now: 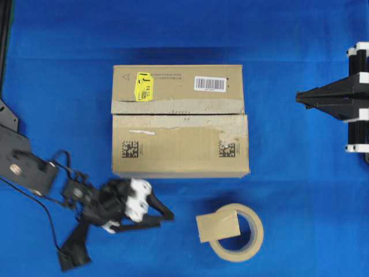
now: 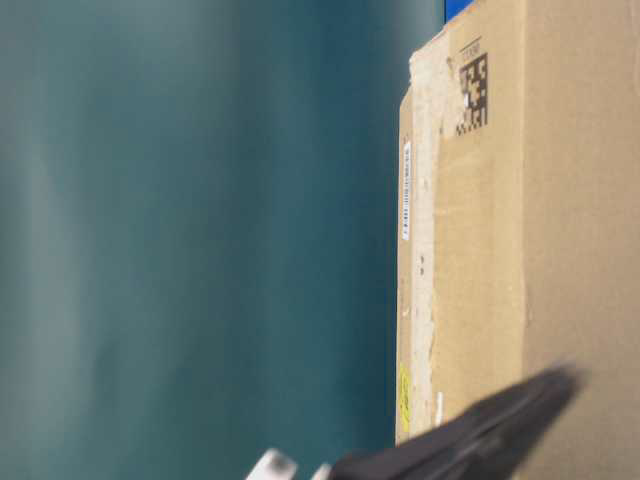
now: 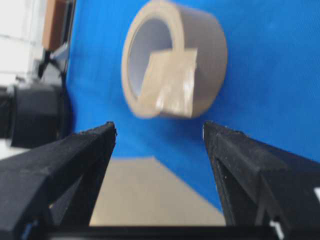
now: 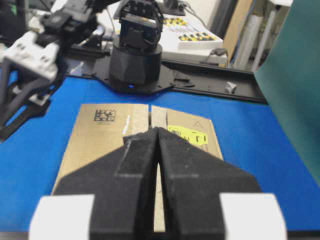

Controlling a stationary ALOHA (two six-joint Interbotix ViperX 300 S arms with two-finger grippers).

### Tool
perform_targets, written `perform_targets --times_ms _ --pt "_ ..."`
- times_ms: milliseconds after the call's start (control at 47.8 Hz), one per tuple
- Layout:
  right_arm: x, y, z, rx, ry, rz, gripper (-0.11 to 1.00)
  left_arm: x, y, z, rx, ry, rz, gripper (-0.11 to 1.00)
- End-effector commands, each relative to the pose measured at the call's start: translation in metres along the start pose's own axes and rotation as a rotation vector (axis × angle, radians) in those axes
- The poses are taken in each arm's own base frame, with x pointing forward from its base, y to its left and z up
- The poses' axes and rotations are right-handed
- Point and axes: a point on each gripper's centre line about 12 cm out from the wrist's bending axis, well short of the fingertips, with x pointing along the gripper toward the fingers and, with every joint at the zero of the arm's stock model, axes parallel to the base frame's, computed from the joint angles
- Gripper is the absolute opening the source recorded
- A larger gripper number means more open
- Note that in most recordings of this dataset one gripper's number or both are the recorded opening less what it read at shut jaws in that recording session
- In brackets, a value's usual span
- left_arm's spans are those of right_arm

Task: Apply tape along the seams of the closed cardboard box to seal it securely.
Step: 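Move the left gripper down to the pre-cut tape strip on the roll, then grasp the tape strip with the left gripper and peel it off the roll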

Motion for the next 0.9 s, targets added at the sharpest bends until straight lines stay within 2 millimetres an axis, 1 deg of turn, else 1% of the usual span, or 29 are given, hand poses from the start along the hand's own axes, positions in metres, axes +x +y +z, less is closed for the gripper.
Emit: perform_targets --times_ms 0,146,251,564,669,794,878 --pt "0.003 0.0 0.012 -0.002 -0.037 -0.001 0.01 0.015 0.01 0.006 0.009 -0.011 0.024 0.68" --pt "0.004 0.0 0.014 0.0 -0.052 0.002 0.01 0.038 0.012 0.004 0.014 -0.004 0.026 0.68" --pt "0.004 0.003 0.018 -0.001 -0.072 0.013 0.01 0.051 0.009 -0.002 0.011 0.01 0.01 0.68" --pt "0.004 0.006 0.018 -0.01 -0.072 0.029 0.01 0.078 -0.002 -0.015 0.004 0.04 -0.021 0.68" --pt "0.004 0.006 0.018 -0.013 -0.069 0.029 0.01 0.083 -0.003 -0.015 0.004 0.041 -0.024 0.68" --pt "0.004 0.006 0.018 -0.013 -0.067 0.029 0.01 0.083 -0.003 -0.015 0.004 0.04 -0.023 0.67" --pt "0.005 0.006 0.017 -0.015 -0.066 0.029 0.01 0.083 -0.006 -0.016 0.007 0.048 -0.046 0.63"
